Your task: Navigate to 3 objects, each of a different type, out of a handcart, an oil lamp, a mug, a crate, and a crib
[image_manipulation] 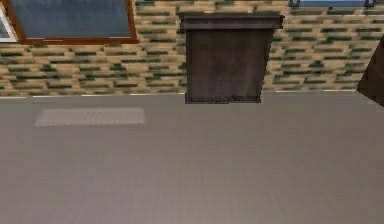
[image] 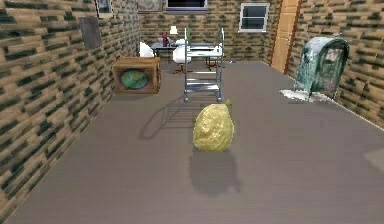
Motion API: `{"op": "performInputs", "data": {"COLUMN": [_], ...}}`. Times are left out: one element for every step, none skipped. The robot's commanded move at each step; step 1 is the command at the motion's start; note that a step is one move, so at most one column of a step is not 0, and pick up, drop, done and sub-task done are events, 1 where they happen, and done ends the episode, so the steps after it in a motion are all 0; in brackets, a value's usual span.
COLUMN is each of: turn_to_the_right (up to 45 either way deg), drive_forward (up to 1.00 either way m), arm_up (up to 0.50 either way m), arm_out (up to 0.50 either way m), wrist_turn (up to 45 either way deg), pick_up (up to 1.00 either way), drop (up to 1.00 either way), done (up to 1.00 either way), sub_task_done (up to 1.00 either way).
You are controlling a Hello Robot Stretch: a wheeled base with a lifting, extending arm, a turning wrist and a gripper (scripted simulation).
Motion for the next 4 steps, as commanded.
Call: {"op": "performInputs", "data": {"turn_to_the_right": [0.0,-36.0,0.0,-3.0], "drive_forward": [0.6,0.0,1.0,0.0], "arm_up": [0.0,0.0,0.0,0.0], "arm_out": [0.0,0.0,0.0,0.0], "wrist_turn": [0.0,0.0,0.0,0.0], "pick_up": [0.0,0.0,0.0,0.0], "drop": [0.0,0.0,0.0,0.0], "done": [0.0,0.0,0.0,0.0], "sub_task_done": [0.0,0.0,0.0,0.0]}}
